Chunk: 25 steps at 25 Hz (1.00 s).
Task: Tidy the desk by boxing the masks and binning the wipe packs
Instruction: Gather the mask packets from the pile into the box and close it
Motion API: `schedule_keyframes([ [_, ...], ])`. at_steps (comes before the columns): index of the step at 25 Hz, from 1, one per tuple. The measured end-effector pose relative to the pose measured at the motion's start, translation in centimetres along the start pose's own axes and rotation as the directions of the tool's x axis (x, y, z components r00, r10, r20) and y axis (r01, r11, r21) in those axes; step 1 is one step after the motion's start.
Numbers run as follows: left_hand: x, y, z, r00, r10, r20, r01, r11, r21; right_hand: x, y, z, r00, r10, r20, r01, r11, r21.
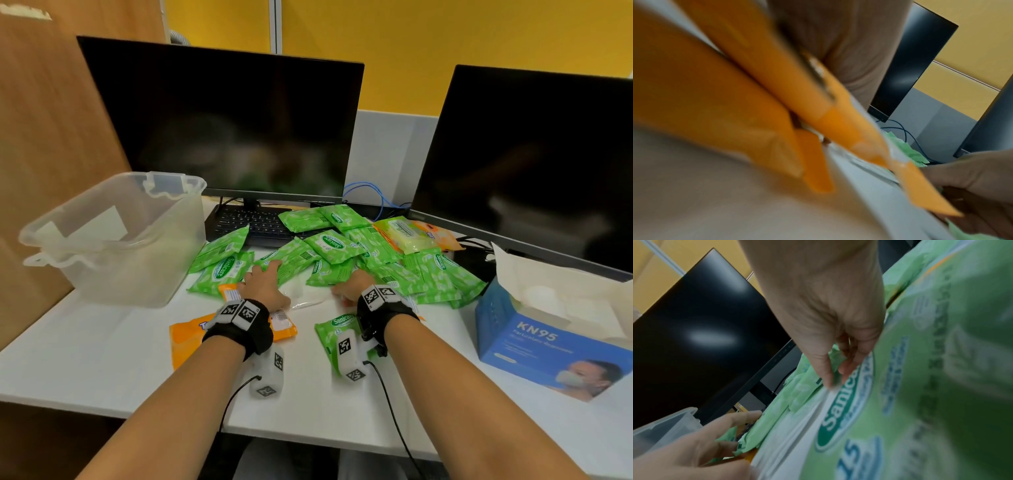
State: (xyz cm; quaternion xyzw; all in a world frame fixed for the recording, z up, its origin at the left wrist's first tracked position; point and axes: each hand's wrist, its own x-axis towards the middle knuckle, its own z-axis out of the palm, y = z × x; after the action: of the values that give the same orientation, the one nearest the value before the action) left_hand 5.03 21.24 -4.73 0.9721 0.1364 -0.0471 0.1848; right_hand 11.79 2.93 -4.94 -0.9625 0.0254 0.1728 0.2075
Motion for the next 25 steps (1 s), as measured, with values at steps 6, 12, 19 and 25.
schedule_keyframes([
  [6, 0.5, 0.6, 0.3, 1.000, -0.027, 0.009, 0.026, 0.998, 0.049, 0.0, -0.9, -0.6, 0.995, 0.020, 0.099, -0.014, 0.998, -0.058],
  [12, 0.4, 0.3, 0.2, 1.000, 0.000, -0.022, 0.000, 1.000, -0.031, 0.4, 0.3, -0.2, 0.997, -0.016, 0.079, -0.009, 0.949, 0.315],
  [19, 0.5, 0.8, 0.3, 1.000, 0.007, 0.005, -0.007, 0.999, 0.048, 0.2, 1.2, -0.1, 0.994, 0.050, 0.098, -0.104, 0.697, 0.709],
  [25, 0.7, 0.9, 0.5, 0.998, 0.046, -0.039, -0.044, 0.998, 0.043, 0.4, 1.0, -0.2, 0.985, 0.046, 0.168, -0.143, 0.765, 0.628],
])
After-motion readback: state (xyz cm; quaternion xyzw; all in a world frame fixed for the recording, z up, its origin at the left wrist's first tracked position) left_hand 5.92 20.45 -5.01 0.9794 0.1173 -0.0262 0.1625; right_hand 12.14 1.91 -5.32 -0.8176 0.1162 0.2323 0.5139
